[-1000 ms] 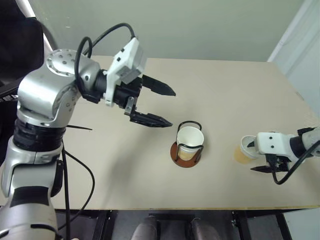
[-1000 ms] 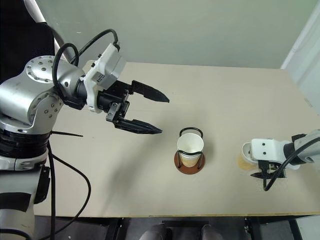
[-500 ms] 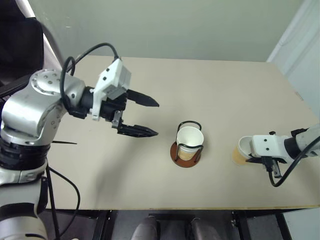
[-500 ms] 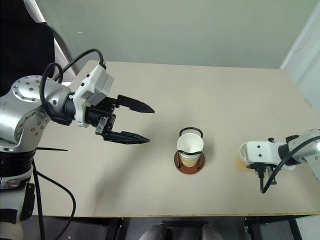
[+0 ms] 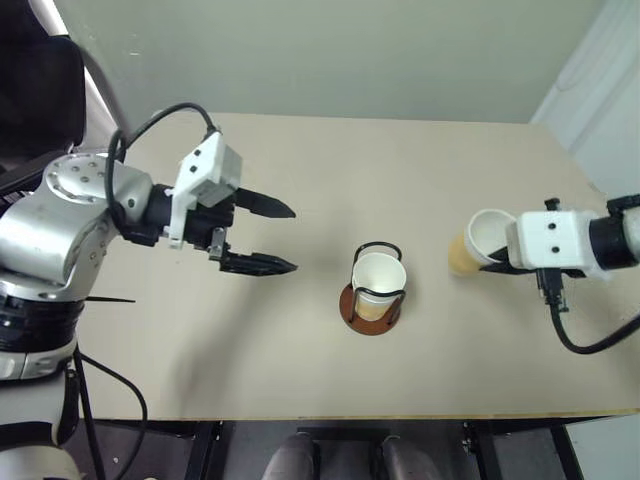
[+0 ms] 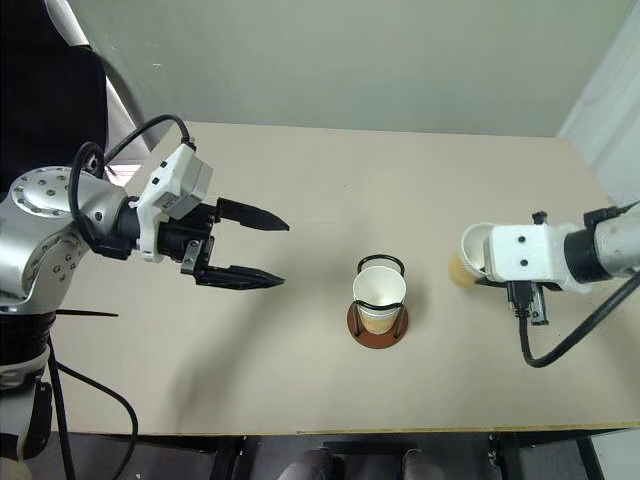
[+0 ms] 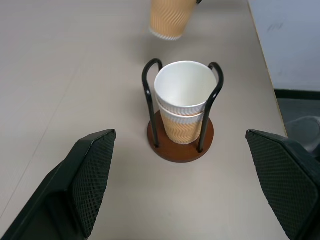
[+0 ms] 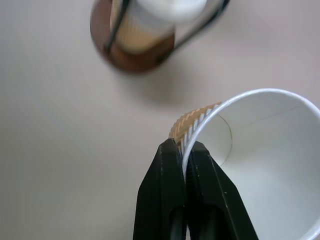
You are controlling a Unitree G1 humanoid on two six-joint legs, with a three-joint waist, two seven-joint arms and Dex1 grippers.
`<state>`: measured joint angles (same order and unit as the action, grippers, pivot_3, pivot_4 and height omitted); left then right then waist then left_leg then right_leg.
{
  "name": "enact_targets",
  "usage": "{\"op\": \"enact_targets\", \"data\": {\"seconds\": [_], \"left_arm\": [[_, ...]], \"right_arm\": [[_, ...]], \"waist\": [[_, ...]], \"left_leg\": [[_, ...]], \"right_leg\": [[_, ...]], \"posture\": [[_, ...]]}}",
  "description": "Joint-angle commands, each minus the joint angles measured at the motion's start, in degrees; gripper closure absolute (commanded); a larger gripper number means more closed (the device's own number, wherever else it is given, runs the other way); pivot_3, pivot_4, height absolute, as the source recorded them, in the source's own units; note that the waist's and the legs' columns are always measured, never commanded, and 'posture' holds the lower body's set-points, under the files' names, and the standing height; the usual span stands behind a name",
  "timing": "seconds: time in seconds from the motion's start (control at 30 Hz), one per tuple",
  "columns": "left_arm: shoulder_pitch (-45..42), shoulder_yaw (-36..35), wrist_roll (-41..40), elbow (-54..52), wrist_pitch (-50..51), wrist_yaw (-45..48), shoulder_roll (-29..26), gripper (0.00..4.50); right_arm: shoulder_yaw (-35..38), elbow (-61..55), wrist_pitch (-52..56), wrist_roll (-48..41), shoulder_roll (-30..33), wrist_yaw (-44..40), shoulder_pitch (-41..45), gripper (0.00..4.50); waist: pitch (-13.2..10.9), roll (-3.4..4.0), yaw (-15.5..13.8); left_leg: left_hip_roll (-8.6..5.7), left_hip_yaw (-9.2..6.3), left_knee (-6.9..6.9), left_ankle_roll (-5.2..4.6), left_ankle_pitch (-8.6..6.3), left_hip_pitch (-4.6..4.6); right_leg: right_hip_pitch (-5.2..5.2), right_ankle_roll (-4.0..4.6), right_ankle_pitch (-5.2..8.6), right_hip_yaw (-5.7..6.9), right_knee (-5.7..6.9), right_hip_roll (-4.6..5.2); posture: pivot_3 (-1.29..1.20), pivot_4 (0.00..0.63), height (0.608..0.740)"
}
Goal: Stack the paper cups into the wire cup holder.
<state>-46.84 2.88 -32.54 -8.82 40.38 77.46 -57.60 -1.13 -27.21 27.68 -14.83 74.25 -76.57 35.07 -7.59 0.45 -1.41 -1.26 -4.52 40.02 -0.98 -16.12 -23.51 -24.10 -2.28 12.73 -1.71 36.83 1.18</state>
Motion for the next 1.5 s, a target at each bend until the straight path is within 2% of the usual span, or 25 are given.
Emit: {"op": "enact_targets", "data": {"seconds": [0.03, 0.23, 0.77, 1.1, 1.5], "left_arm": [[-0.13, -1.31, 1.09, 1.27, -2.00, 0.56, -0.60, 0.00], [-0.21, -0.83, 1.21, 1.89, -2.94, 1.44, 0.17, 0.00], [1.53, -0.24, 2.64, -0.23, -5.84, 2.19, 0.78, 0.00], [1.37, -0.19, 2.85, -0.45, -5.49, 1.90, 1.66, 0.00], [1.47, -0.44, 2.63, -1.27, -4.83, 1.38, 1.84, 0.00]], "right_arm": [[0.51, -4.35, 2.46, -3.83, -0.28, -1.06, 6.98, 4.47], [-4.52, -6.73, 4.19, -4.19, -3.18, -2.04, 14.09, 4.47], [-12.24, -6.85, 4.36, -1.59, -9.38, -3.63, 18.72, 4.47], [-15.52, -5.19, 2.55, 1.69, -11.70, -4.27, 18.45, 4.47], [-16.06, -5.20, 0.52, 3.36, -12.75, -5.18, 15.64, 4.47]], "waist": [[-0.01, 0.02, 0.02], [-0.01, 0.02, 0.01], [-0.01, 0.02, 0.08], [-0.01, 0.02, 0.09], [-0.01, 0.02, 0.09]], "left_leg": [[0.00, 0.00, -0.01, 0.00, 0.00, 0.00], [0.00, -0.04, -0.02, 0.00, 0.00, -0.01], [0.00, -0.05, -0.03, 0.00, 0.00, -0.01], [0.00, -0.05, -0.03, -0.01, 0.00, -0.01], [0.00, -0.05, -0.04, 0.00, 0.00, -0.01]], "right_leg": [[-0.01, 0.00, 0.00, -0.01, 0.00, 0.00], [0.00, 0.03, 0.01, 0.02, -0.04, 0.00], [-0.03, 0.06, 0.03, 0.02, -0.03, 0.00], [-0.04, 0.07, 0.04, 0.02, -0.02, 0.00], [-0.03, 0.07, 0.04, 0.02, -0.02, 0.00]], "posture": [[0.00, 0.150, 0.740], [0.00, 0.150, 0.740], [0.00, 0.150, 0.740], [0.00, 0.150, 0.740], [0.00, 0.150, 0.740]]}}
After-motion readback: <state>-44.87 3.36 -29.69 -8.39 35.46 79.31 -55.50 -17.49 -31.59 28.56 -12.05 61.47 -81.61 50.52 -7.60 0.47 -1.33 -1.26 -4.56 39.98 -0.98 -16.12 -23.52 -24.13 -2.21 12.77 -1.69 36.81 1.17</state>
